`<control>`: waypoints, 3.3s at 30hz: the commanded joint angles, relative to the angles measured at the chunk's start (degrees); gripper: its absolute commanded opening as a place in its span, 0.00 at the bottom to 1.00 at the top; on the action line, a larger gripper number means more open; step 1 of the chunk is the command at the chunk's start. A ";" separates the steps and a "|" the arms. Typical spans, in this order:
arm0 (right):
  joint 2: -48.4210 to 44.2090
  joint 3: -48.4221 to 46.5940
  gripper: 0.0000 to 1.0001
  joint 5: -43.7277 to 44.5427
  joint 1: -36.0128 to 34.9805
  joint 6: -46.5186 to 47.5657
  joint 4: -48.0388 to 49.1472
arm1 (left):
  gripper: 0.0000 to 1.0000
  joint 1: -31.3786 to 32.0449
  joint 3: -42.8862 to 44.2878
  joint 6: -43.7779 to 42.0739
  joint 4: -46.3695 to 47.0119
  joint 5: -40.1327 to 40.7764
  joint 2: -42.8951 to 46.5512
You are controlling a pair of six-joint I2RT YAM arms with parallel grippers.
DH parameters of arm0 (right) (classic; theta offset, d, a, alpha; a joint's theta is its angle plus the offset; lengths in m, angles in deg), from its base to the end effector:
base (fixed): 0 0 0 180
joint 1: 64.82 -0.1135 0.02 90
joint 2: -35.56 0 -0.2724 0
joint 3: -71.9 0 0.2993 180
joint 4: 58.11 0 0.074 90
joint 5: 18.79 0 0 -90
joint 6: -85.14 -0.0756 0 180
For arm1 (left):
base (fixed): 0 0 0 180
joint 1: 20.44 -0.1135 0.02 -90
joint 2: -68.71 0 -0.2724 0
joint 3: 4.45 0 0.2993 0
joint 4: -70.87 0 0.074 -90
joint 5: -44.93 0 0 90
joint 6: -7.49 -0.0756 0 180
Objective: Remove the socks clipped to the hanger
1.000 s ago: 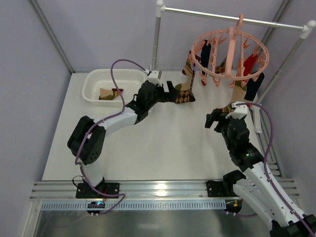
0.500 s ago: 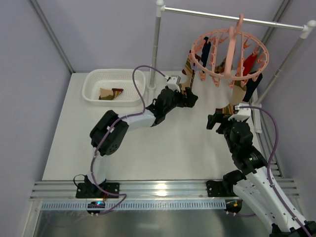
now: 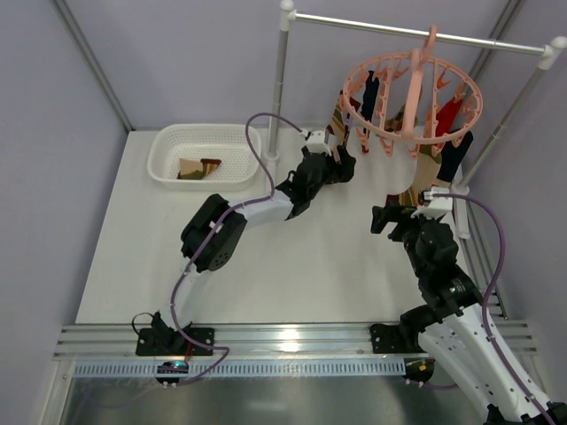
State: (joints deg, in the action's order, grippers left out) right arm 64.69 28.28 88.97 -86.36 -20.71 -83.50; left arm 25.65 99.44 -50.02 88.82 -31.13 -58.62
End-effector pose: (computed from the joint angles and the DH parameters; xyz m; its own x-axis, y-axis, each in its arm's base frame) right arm 0.2086 0.0576 0.2934 -0.1886 0.2052 -0.9604 -0.0203 0.9769 0.2127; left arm 0.4337 -0.4243 0.1969 -0.3422 -0.3962 -0.8520 0.4139 0.7505 -0.5152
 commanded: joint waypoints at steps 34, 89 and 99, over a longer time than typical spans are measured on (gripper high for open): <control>0.67 -2.39 1.00 -3.43 -0.08 -0.75 2.84 | 0.00 10.25 -23.78 -9.81 3.98 6.90 23.26; 33.01 -42.48 1.00 5.35 -8.69 -3.92 -14.56 | 0.00 27.39 -26.86 -18.52 -22.49 21.93 41.02; 37.32 -43.97 0.88 8.17 -8.61 -3.39 -11.85 | 0.00 28.27 -26.51 -18.87 -22.84 22.10 40.93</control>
State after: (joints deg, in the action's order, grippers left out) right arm 101.93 -13.00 94.67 -94.73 -24.45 -98.38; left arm 53.12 71.84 -68.10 67.12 -10.15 -19.76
